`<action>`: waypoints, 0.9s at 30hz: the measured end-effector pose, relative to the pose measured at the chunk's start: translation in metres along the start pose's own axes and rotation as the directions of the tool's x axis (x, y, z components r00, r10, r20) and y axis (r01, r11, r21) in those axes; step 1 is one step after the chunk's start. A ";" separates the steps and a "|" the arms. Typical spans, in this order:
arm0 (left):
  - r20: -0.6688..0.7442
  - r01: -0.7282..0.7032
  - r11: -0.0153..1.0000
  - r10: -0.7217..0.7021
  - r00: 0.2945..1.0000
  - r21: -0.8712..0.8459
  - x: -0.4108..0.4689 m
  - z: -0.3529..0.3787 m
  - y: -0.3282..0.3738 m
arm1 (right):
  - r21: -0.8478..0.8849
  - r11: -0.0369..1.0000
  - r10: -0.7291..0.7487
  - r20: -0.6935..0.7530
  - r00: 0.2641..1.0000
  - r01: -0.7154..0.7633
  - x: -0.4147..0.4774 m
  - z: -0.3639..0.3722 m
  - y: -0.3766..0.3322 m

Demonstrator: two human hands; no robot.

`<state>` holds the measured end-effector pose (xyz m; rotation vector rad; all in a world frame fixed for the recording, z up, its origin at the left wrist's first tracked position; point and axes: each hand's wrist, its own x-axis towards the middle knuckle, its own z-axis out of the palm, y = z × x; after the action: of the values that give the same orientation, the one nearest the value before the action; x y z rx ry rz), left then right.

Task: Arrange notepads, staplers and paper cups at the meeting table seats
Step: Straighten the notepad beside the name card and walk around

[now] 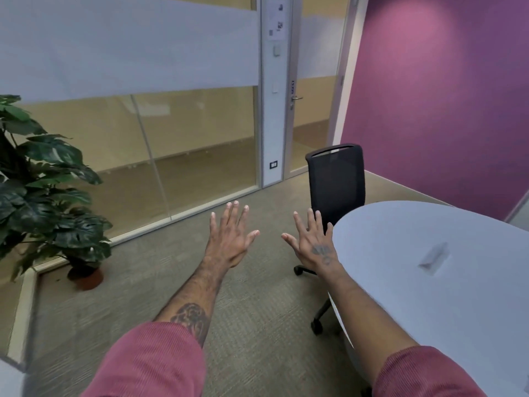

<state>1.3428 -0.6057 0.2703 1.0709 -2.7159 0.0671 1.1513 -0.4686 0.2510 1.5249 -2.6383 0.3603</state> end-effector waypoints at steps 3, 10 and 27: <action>0.004 0.021 1.000 -0.021 1.000 0.006 0.016 0.007 -0.018 | 0.000 1.000 -0.020 0.010 1.000 0.020 0.028 0.015 -0.009; 0.014 0.025 1.000 -0.025 1.000 0.015 0.071 0.030 -0.039 | -0.009 0.998 -0.055 0.009 0.998 0.055 0.092 0.042 -0.010; 0.022 0.088 0.995 -0.089 0.996 0.042 0.285 0.082 -0.083 | -0.001 0.995 -0.104 0.074 0.992 0.105 0.317 0.086 0.029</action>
<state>1.1816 -0.8670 0.2503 1.2096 -2.6949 0.0965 0.9709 -0.7428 0.2192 1.6989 -2.5977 0.2953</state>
